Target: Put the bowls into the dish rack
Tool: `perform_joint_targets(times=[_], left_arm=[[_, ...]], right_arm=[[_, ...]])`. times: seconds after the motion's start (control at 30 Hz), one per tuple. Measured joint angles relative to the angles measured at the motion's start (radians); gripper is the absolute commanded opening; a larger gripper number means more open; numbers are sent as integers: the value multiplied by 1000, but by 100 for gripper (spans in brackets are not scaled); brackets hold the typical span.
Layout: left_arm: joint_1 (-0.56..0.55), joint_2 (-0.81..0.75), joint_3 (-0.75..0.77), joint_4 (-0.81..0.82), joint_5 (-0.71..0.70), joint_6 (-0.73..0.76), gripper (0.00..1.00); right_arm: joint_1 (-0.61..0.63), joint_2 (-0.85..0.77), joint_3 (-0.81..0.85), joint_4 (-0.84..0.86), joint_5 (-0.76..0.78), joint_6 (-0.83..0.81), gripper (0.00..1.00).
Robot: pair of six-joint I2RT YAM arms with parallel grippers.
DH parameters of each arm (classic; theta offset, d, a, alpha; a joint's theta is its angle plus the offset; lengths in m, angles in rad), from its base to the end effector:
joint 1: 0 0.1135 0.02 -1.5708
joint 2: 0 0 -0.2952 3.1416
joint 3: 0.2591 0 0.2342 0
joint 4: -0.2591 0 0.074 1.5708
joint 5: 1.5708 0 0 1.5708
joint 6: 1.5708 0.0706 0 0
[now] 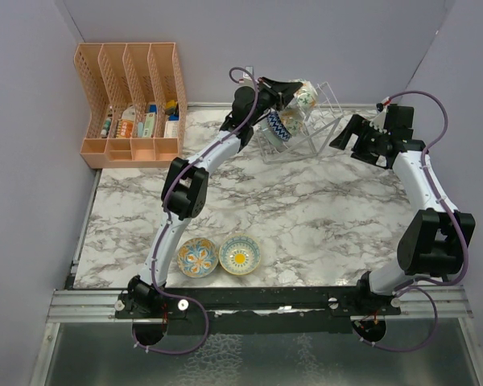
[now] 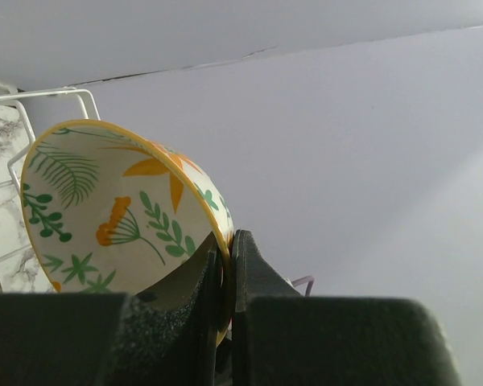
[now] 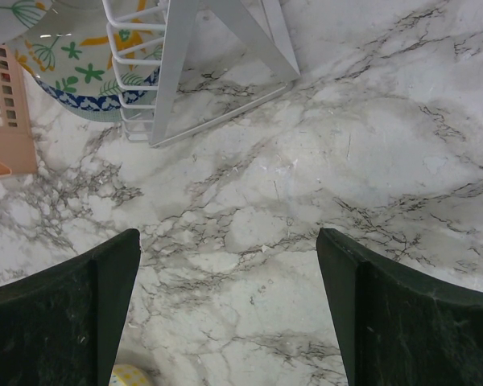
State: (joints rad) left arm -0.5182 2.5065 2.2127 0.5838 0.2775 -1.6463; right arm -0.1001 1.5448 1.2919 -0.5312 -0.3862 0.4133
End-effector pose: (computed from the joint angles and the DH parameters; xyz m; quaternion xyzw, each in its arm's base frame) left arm 0.5357 -0.3277 0.3211 -0.2226 0.5594 -0.7400 0.2998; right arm 0.3462 -0.0080 0.3116 0.1590 0.8954 0.2337 0.3439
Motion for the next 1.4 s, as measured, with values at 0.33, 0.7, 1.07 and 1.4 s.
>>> perform_joint_targets(times=[0.33,0.7,1.07,1.4], left_arm=[[0,9,21,-77,11,3,0],[0,17,21,-134,20,30,0],[-1,55,61,-153,30,55,0],[2,77,95,-197,31,70,19]], right_arm=[[0,0,0,0,0,0,91],[0,0,0,0,0,0,91],[0,6,0,0,0,0,91],[0,9,0,0,0,0,91]])
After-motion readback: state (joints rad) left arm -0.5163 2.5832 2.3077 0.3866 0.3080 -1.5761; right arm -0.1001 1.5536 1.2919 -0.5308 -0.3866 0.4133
